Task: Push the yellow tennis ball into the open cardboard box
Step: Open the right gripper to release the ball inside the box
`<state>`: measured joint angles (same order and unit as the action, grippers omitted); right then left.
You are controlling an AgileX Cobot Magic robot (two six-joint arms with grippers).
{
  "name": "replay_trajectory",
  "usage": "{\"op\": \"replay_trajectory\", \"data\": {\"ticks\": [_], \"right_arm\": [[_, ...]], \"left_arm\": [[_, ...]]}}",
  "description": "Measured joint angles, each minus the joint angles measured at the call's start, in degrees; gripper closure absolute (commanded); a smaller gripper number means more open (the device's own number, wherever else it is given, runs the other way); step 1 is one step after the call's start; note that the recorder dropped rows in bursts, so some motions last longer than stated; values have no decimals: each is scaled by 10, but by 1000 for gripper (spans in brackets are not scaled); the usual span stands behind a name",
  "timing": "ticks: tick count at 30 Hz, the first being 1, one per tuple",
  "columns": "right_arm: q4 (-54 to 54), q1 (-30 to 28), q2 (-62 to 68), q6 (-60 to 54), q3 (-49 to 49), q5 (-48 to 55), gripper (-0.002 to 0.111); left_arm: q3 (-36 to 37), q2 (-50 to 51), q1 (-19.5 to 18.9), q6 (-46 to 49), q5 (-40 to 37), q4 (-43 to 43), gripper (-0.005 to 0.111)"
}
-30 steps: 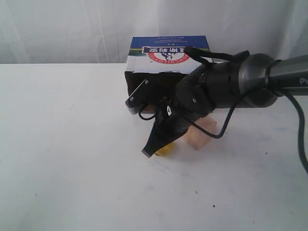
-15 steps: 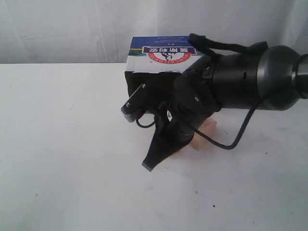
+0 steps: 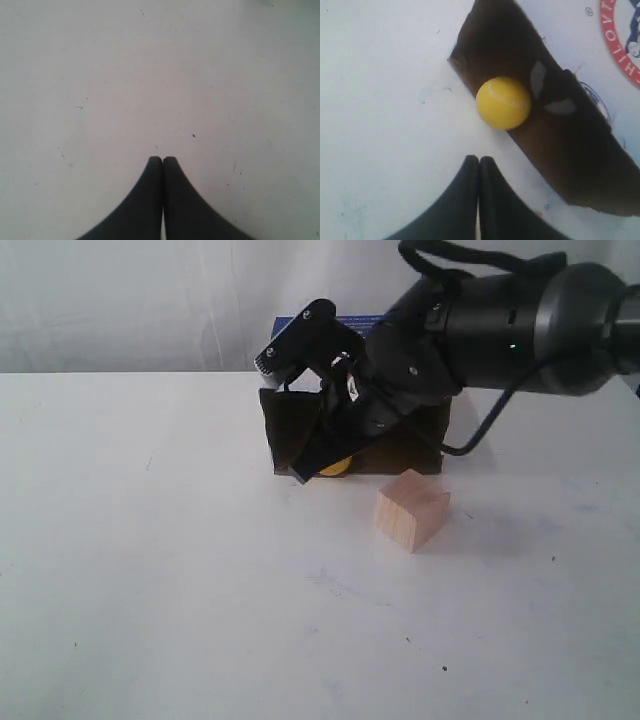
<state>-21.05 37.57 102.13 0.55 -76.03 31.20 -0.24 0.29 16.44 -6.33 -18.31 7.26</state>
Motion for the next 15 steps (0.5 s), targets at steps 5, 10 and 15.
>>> {"op": "replay_trajectory", "data": {"ticks": [5,10,15], "right_arm": [[2,1,-22,25,74,23,108],[15,5,-66,48,131,4,108],[60,6,-123,60,201,-50,108]], "left_arm": [[0,0,0,0,0,0,107],[0,0,0,0,0,0,107],[0,0,0,0,0,0,107]]}}
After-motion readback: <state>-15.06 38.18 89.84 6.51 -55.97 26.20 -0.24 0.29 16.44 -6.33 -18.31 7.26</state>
